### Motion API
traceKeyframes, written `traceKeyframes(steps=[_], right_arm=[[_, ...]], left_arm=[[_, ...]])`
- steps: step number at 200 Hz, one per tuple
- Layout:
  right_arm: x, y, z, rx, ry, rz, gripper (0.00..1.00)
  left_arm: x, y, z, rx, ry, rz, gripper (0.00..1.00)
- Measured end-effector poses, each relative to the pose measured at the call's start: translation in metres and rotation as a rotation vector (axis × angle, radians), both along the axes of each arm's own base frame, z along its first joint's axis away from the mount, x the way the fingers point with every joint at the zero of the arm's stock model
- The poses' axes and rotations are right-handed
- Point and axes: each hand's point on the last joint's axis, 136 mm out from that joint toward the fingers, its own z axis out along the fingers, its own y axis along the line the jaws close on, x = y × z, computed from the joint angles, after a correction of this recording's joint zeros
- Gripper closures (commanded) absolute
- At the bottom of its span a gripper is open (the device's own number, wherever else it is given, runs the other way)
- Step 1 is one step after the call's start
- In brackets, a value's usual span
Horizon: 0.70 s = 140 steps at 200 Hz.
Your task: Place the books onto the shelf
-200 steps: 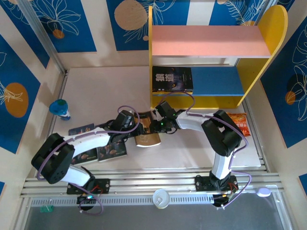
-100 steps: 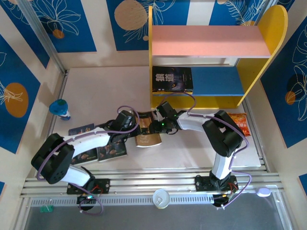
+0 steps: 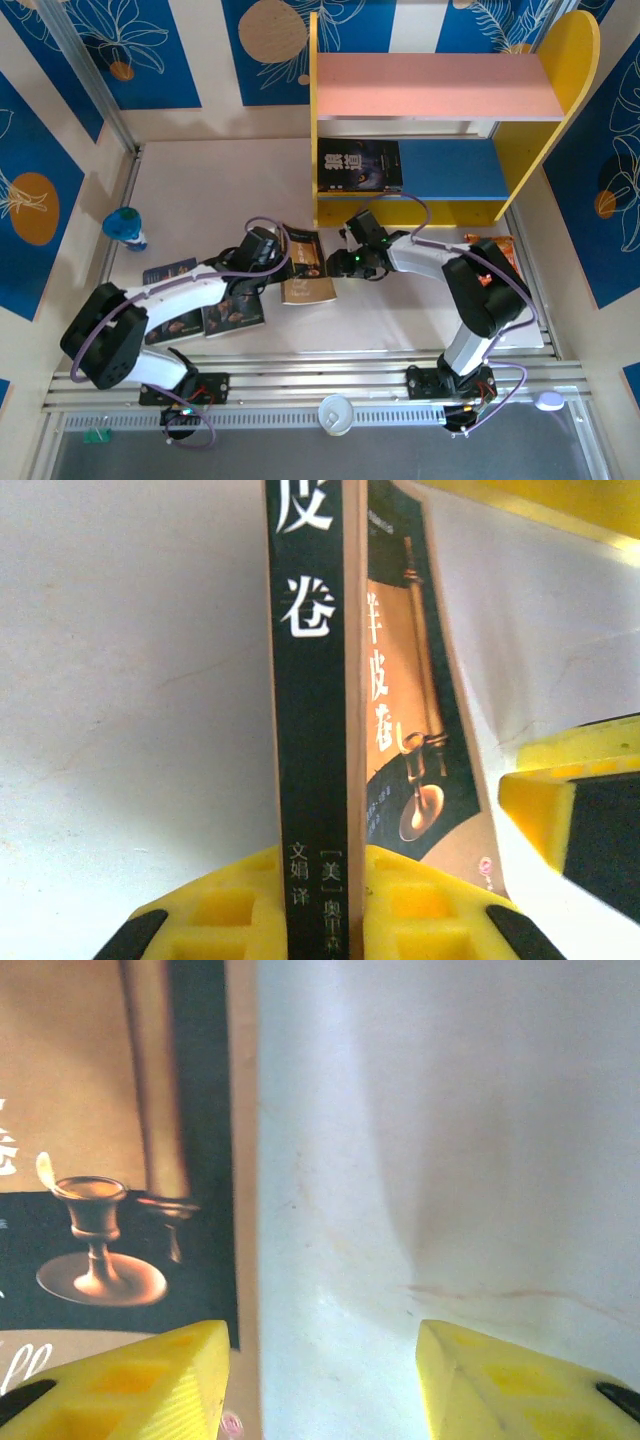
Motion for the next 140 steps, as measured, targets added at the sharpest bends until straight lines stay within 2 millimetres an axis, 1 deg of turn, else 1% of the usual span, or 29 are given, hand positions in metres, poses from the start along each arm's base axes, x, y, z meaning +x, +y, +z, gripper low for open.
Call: traceKeyframes(steps=[30, 75, 101, 128, 140], right_arm=[[0.009, -0.009, 0.028, 0.040, -0.063, -0.032, 0.45], [0.014, -0.013, 0.073, 0.116, -0.163, -0.049, 0.43], [0.012, -0.016, 0.104, 0.188, -0.214, -0.051, 0.40], [0.008, -0.017, 0.144, 0.271, -0.293, -0.052, 0.39], [0.004, -0.017, 0.161, 0.306, -0.326, -0.049, 0.38]], left_arm=[[0.000, 0.004, 0.026, -0.009, -0.078, -0.017, 1.00], [-0.002, 0.014, 0.080, -0.028, -0.253, -0.048, 1.00], [-0.006, 0.030, 0.115, -0.011, -0.381, -0.039, 1.00], [-0.008, 0.049, 0.150, 0.037, -0.497, -0.015, 1.00], [-0.005, 0.055, 0.171, 0.064, -0.551, -0.003, 1.00]])
